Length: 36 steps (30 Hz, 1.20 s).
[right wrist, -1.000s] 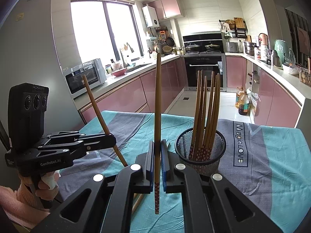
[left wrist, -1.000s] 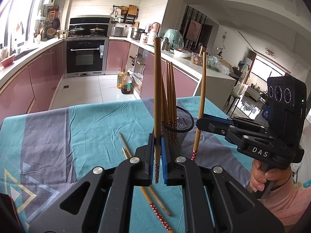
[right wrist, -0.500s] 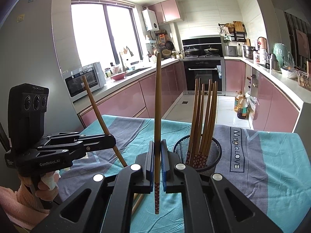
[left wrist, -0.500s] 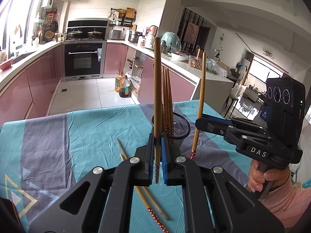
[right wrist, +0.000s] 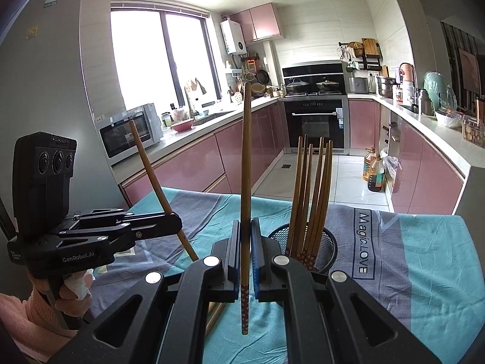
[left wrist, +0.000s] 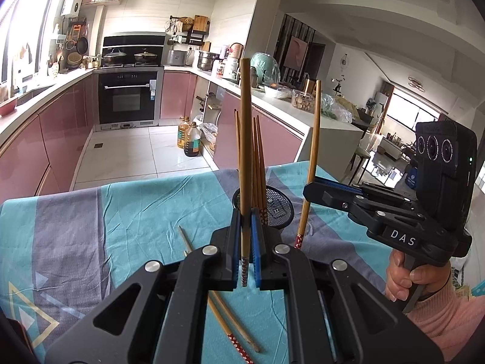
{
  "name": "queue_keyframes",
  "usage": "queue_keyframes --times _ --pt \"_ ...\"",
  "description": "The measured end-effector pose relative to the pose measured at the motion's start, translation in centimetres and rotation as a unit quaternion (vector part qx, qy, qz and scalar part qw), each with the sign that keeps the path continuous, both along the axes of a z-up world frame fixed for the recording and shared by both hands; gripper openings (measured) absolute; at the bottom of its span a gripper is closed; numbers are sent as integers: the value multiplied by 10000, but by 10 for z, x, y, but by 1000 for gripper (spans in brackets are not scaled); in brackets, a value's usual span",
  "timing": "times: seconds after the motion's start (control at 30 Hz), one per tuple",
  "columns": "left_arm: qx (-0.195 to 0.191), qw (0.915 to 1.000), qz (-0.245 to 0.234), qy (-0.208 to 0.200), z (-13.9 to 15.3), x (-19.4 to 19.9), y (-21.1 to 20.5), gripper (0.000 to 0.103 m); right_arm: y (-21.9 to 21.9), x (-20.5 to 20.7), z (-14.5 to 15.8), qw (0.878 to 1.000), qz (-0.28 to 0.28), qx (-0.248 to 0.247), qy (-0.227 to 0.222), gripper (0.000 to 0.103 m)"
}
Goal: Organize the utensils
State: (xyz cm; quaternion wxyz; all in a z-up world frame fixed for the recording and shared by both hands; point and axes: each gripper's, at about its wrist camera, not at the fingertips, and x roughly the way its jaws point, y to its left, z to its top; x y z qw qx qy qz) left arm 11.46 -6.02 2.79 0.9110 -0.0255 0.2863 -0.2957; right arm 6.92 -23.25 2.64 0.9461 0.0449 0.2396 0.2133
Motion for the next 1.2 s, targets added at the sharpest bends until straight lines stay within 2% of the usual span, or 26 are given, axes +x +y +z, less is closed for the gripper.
queue_keyframes --times 1.2 --pt "-126 9990 -157 -406 27 8 -16 7 -7 21 27 9992 -114 37 -379 6"
